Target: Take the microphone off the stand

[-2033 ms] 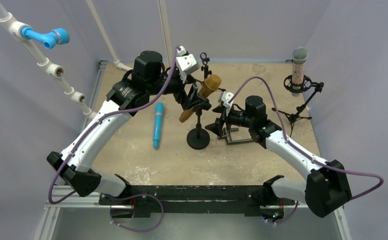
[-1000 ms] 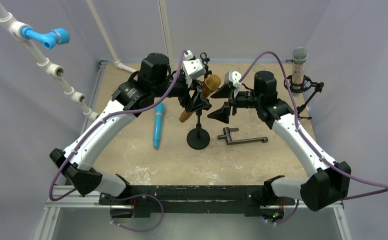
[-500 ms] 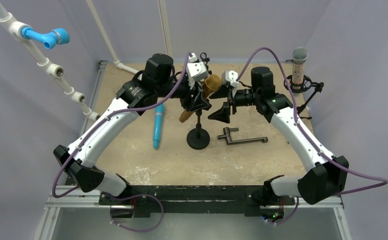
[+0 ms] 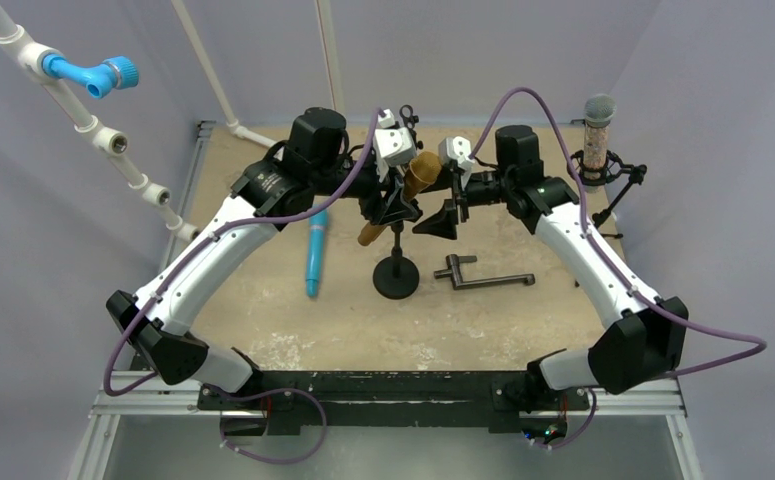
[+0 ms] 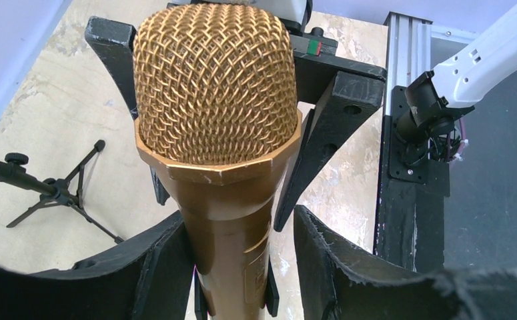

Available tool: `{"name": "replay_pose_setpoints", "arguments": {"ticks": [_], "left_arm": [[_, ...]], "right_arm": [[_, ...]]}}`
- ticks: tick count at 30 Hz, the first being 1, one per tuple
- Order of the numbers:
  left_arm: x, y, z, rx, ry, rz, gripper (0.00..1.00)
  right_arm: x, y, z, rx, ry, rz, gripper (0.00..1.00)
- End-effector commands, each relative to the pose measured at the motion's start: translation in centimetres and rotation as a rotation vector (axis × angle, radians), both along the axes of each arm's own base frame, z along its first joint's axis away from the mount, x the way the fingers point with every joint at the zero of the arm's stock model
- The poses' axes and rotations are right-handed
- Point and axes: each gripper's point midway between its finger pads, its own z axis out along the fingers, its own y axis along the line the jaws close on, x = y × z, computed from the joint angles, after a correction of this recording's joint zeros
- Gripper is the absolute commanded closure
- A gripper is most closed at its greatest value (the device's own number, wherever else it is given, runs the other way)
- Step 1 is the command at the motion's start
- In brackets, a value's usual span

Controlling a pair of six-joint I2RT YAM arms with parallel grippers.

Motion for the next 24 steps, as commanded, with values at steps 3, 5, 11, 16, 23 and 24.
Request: {"name": "replay_pose_setpoints", "arguments": {"ticks": [3, 5, 11, 16, 23, 24], "left_arm": [[-0.5, -0.3, 2.1, -0.036, -0.048, -0.041, 0.48], [-0.5, -0.3, 2.1, -0.037, -0.047, -0.040, 0.49], [-0.3, -0.5, 2.0, -0.036, -0.040, -0.040, 0.48], [-0.2, -0.5, 2.0, -0.036, -0.042, -0.035, 0.48], [-0.1, -0.3, 1.8, -0.029, -0.048, -0.024, 0.49], [0.0, -0.2, 1.8, -0.028, -0.049, -0.020, 0.49]], "right_arm": [[-0.4, 0.3, 1.8, 0.033, -0.034, 0.057, 0.25], [-0.4, 0.4, 1.7, 0.034, -0.027, 0.062, 0.30], [-0.7, 0.4, 1.6, 0.037, -0.017, 0.074, 0.43], [-0.9, 0.4, 1.4, 0.040, -0.013, 0.078, 0.58], [-1.4, 0.2, 0.8, 0.048, -0.018, 0.083, 1.00], [-1.5, 0.2, 0.5, 0.047, -0.018, 0.077, 1.00]]}}
